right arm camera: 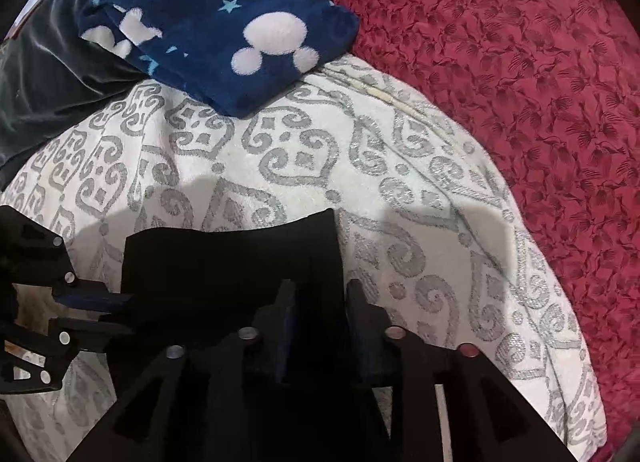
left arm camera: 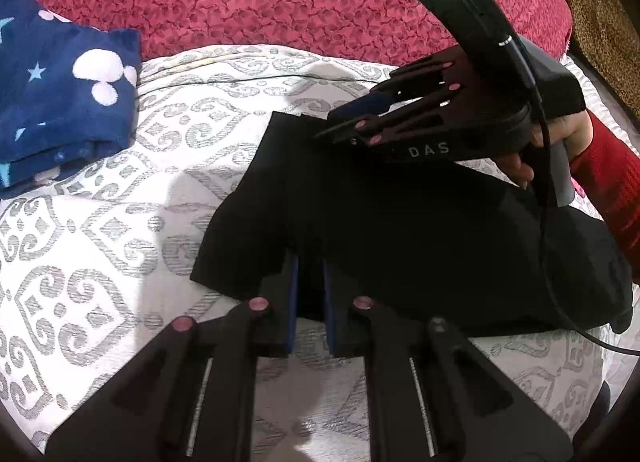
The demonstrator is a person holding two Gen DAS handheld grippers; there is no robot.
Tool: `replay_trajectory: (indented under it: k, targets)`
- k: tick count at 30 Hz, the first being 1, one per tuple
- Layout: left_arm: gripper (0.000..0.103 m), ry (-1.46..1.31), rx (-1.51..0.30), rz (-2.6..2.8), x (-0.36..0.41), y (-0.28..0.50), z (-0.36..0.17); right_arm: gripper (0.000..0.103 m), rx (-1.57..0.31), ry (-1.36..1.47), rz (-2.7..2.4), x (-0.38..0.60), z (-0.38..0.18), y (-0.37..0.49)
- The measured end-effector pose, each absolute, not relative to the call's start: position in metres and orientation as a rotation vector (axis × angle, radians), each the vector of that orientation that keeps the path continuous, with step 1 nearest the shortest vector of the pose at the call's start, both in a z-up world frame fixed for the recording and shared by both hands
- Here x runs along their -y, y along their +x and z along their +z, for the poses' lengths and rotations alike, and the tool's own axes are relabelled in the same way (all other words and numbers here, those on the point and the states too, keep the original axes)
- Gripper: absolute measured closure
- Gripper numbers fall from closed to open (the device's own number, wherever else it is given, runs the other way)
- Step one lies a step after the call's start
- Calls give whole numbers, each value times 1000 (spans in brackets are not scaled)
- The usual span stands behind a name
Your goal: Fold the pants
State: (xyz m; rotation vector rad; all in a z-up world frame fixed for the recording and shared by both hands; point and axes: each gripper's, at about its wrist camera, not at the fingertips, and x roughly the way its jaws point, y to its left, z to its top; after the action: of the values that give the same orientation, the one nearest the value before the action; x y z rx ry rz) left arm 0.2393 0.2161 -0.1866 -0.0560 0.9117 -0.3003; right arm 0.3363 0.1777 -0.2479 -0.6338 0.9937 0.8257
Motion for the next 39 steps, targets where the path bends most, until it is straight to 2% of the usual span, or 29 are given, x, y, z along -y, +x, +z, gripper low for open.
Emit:
replay_trajectory:
  k: [2,4,19,24,25,29,30,31,32,33,36,39]
  targets:
    - [91,-58,-911,-301,-217,239,-186,76,-994,-619,833,-176,-247,337]
    - [91,-59,-910,-301,-217,239,-185,99,-1020,-587,860,-175,-248,337]
    - [92,-35,-812,-236,-223,242,-155,100,-944,-466,844,-169,-209,357]
    - [91,-48,-906,-228,-231,250,-180,100,-986,-493,873,-191,-220,362]
    - [86,-44,-925,-225,-230,252,-185,100,-1027,-521,886,-196,-230,363]
    - [62,-69,-927,-169,-240,253,-188,92,-1023,-618,824,-204,-249,356]
    - [51,-73,-912,-137,-246,251,-185,81,-1016,-605,812,-201,-246,357]
    - [40,-78,-904,-113,-250,250,-183,75,-1006,-592,785,-196,-243,357]
    - [38,-88,-898,-98,-255,249,-182,62,-989,-574,743,-189,-235,357]
    - [38,-108,-907,-109,-260,248,-183,55,-979,-561,728,-183,-230,356]
    - [38,-187,-984,-193,-261,254,-195,54,-994,-511,672,-152,-215,346]
    - [33,-161,-984,-235,-250,256,-197,54,-1057,-430,638,-111,-209,323]
